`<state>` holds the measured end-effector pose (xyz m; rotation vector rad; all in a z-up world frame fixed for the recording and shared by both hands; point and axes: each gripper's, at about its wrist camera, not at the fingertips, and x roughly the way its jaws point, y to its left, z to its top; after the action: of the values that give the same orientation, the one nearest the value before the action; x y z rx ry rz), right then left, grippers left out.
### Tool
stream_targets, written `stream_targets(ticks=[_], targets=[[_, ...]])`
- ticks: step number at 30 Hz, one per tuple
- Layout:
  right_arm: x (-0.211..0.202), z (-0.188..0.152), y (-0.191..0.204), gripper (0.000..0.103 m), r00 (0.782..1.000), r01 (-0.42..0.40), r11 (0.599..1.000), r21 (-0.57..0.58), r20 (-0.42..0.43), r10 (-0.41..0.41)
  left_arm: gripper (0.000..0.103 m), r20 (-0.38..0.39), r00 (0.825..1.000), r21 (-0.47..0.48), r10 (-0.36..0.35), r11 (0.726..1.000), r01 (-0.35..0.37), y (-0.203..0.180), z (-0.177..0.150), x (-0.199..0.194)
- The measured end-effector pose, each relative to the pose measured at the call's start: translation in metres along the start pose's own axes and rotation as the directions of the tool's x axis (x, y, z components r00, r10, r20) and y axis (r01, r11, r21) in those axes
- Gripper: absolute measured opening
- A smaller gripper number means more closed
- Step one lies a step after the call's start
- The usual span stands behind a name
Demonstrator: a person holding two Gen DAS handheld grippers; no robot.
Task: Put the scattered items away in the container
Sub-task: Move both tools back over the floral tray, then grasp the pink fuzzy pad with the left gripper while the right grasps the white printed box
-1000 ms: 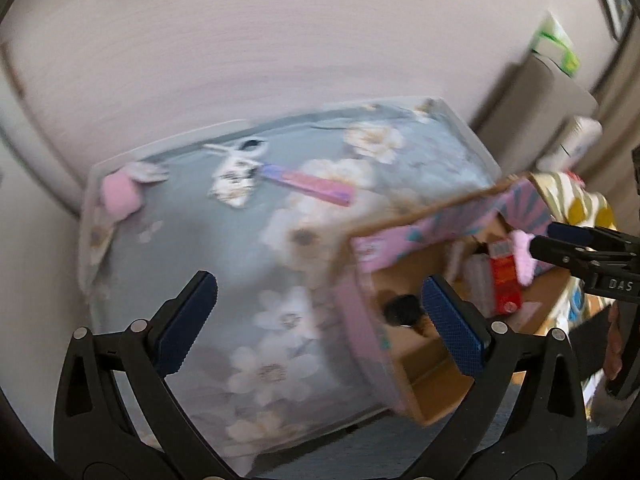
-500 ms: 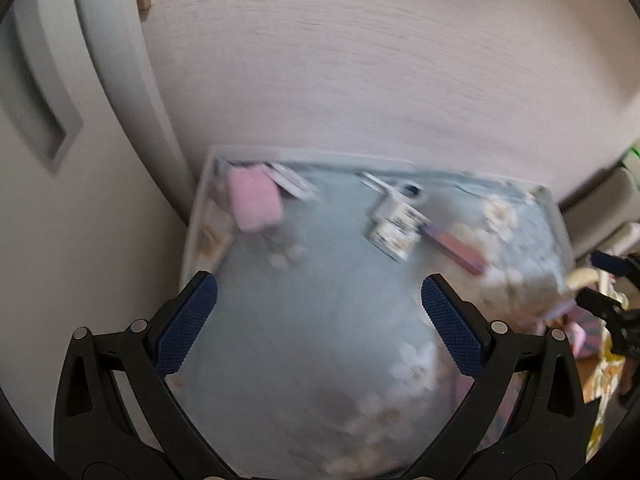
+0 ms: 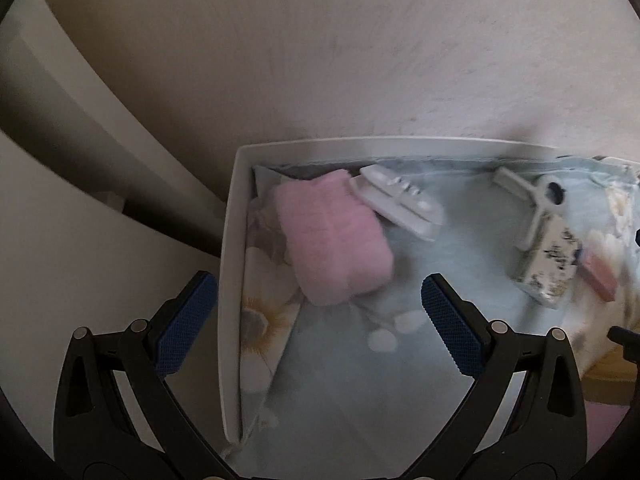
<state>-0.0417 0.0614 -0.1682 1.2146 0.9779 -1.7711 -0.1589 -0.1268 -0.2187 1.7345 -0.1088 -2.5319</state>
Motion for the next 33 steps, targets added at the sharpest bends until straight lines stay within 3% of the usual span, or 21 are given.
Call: stream_targets(ticks=[13, 16, 26, 31, 33], targets=[[0.061, 0.036, -0.004, 0.065, 0.999, 0.032, 0.999, -0.040, -0.034, -0.034, 0.102, 0.028, 0.997, 0.039, 0.070, 0.997, -0.071, 0.000, 0.007, 0.024], [0.063, 0.040, -0.006, 0.066, 1.000, 0.023, 0.999, -0.042, -0.017, -0.023, 0.097, 0.046, 0.995, 0.057, 0.087, 0.994, -0.089, -0.004, 0.006, 0.025], [0.066, 0.050, -0.012, 0.066, 1.000, -0.012, 0.999, -0.039, -0.009, 0.011, 0.095, 0.053, 0.992, 0.065, 0.114, 0.991, -0.117, -0.003, 0.000, 0.030], [0.070, 0.055, -0.008, 0.070, 0.999, -0.046, 0.998, -0.048, -0.015, 0.045, 0.089, 0.061, 0.992, 0.058, 0.114, 0.991, -0.118, 0.001, -0.005, 0.026], [0.076, 0.056, -0.005, 0.070, 0.999, -0.045, 0.998, -0.052, -0.032, 0.043, 0.080, 0.069, 0.991, 0.051, 0.115, 0.992, -0.119, 0.004, -0.008, 0.024]])
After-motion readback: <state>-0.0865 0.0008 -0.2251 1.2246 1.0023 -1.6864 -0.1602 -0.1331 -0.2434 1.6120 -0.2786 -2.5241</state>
